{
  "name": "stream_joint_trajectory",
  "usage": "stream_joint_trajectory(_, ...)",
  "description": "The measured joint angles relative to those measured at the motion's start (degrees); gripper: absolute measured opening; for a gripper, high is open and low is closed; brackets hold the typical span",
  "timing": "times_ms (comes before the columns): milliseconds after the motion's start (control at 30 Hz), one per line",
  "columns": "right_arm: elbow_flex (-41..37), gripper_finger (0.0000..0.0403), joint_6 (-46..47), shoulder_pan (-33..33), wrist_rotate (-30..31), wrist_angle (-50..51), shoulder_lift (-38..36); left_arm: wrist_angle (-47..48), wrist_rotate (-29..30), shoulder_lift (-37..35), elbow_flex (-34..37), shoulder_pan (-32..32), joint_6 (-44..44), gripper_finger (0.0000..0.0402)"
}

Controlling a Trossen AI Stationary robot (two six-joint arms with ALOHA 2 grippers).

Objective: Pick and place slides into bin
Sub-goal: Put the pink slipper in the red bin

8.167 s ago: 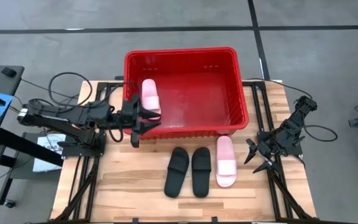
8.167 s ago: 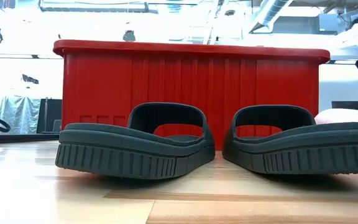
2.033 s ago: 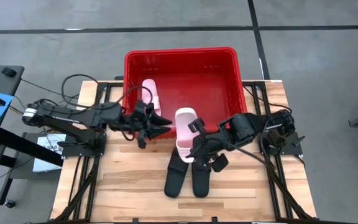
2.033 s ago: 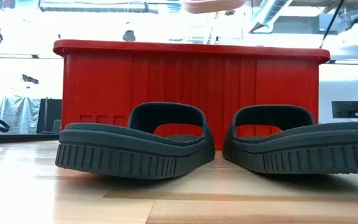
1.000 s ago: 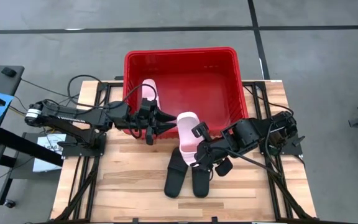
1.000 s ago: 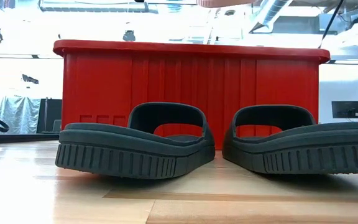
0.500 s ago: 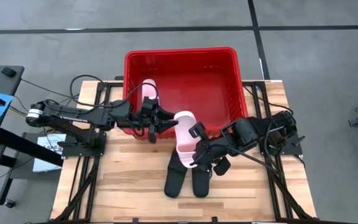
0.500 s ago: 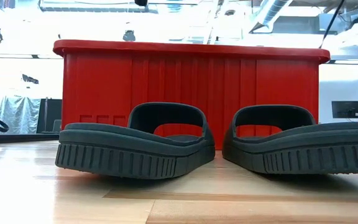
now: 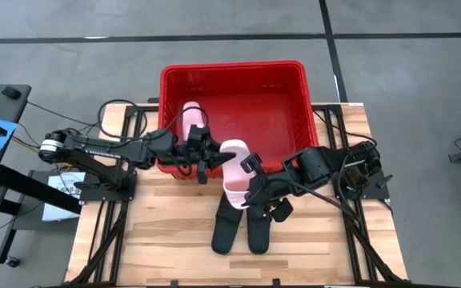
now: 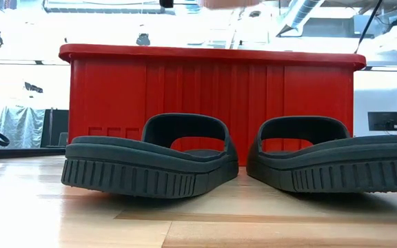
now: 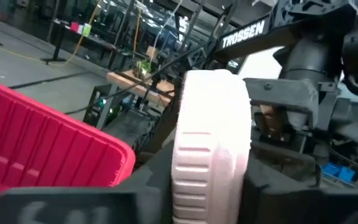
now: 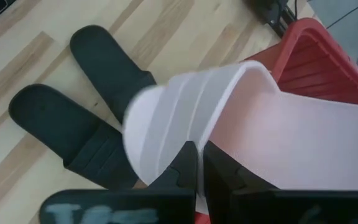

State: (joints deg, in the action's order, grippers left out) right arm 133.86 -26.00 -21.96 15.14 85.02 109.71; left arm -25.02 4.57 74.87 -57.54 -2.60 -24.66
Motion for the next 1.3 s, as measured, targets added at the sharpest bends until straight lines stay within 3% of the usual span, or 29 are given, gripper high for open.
stream_joint_trajectory(33,0.0,0.0,0.0,0.0,0.0,0.0,0.0,0.1,0.0,0.0,0.0,0.1,0.0,0.0055)
stream_joint_trajectory(267,0.0,0.0001,0.0,0.0,0.0,0.1,0.0,0.2,1.2,0.0,0.0,0.0,-0.1,0.0053)
stream_joint_trajectory(433,0.0,0.003,3.4,0.0,1.3,0.4,0.0,1.8,1.3,-1.1,-0.4,0.0,-0.1,0.0053)
stream_joint_trajectory(967,0.0,0.0176,13.7,-0.1,26.0,5.1,-0.4,37.5,4.2,-4.8,-19.0,0.4,12.1,0.0053)
stream_joint_trajectory(1167,0.0,0.0206,18.3,-0.2,32.1,5.2,-4.3,45.9,4.8,-6.3,-23.6,3.0,15.5,0.0053)
stream_joint_trajectory(1300,0.0,0.0212,23.3,0.4,33.0,5.1,-8.2,49.4,4.1,-8.9,-24.2,6.8,16.6,0.0053)
